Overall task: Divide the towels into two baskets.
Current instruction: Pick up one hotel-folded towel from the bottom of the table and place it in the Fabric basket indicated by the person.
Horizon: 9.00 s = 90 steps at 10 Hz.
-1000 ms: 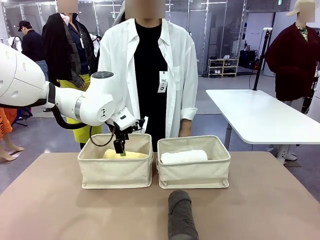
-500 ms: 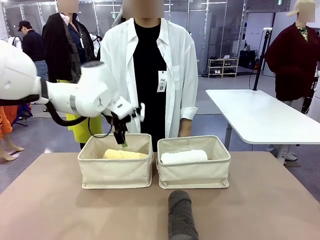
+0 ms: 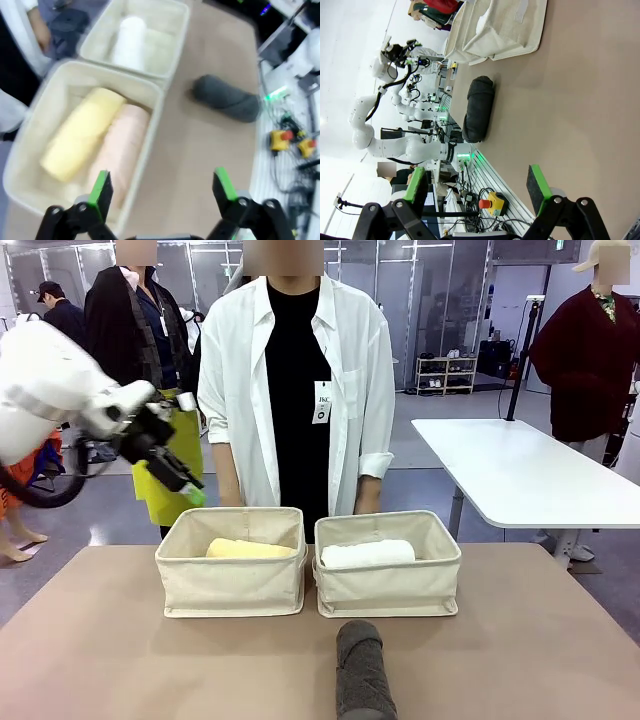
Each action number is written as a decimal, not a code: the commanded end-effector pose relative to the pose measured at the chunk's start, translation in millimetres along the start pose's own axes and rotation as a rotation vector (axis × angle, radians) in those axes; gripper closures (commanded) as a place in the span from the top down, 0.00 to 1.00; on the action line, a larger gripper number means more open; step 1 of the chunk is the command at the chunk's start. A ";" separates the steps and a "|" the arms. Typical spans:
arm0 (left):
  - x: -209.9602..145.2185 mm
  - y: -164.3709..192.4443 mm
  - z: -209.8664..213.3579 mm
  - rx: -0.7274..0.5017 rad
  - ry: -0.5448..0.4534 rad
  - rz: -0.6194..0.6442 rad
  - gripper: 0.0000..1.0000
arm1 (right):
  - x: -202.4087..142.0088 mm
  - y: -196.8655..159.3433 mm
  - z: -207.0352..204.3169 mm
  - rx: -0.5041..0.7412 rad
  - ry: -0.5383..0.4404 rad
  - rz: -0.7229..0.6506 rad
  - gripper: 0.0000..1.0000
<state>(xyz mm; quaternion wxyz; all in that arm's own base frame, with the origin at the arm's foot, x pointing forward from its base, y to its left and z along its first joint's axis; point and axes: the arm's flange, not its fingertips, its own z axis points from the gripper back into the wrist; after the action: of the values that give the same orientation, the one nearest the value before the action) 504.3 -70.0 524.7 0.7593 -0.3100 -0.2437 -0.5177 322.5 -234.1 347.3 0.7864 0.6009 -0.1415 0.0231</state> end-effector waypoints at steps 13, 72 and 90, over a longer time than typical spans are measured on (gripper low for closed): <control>-357.5 -30.4 90.1 -0.378 -0.458 0.828 1.00 | -2.2 2.1 0.9 0.002 0.003 0.020 1.00; -357.5 -30.4 90.1 -0.378 -0.458 0.828 1.00 | -15.9 278.2 -414.0 -0.698 1.160 1.092 0.00; -357.5 -30.4 90.1 -0.378 -0.458 0.828 1.00 | 147.8 274.3 -487.9 -0.809 1.398 1.274 0.37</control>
<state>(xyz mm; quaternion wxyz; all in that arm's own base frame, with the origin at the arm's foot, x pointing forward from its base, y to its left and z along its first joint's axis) 352.1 213.0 342.7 0.7614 -0.6161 -0.1597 -0.1229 484.3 275.7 514.9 0.6931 -0.0294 0.0430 0.7189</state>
